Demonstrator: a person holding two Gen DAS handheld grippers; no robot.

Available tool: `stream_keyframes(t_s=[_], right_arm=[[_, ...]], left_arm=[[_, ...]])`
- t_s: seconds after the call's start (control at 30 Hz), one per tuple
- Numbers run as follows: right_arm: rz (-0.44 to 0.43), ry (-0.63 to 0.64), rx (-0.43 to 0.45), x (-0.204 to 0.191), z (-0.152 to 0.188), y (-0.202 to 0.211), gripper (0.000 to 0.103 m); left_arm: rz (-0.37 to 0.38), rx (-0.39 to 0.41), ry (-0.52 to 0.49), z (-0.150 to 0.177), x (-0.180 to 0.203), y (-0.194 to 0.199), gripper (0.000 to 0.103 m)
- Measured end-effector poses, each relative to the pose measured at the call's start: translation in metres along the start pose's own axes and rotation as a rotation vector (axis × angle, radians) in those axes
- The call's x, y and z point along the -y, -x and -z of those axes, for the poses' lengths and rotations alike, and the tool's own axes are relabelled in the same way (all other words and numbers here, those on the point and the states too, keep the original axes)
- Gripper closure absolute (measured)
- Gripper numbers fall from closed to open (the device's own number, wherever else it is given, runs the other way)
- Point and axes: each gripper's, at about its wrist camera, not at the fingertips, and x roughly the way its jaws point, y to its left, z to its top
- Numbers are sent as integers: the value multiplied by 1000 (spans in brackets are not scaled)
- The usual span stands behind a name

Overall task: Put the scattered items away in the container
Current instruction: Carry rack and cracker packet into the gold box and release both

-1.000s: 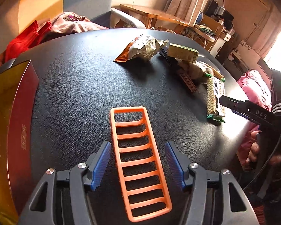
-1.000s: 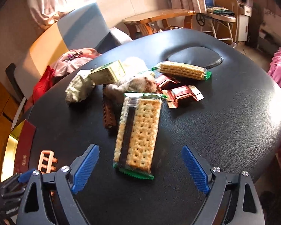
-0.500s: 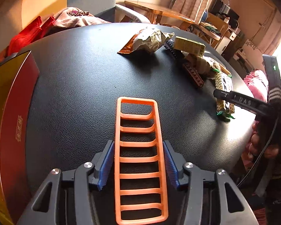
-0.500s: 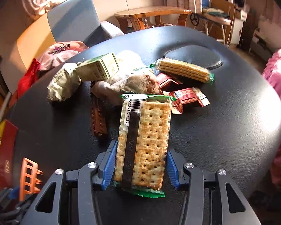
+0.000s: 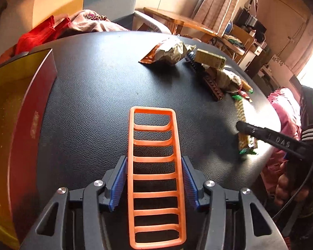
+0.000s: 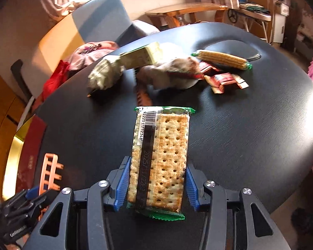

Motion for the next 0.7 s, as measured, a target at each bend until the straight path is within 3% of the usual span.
stream_keyframes(t_s=[0.3,0.47,0.7], right_arm=[[-118,121,-1,-64,0,7,54],[-232,226,-17,-130,-8,4,54],[-392,401,-54,-246,-11,-8,54]], left_arm=[[-19,123,55,-1,-22,54,52],[-113,200,131,1,-61,91,52],[-274,250,304,10,-145,126,52]])
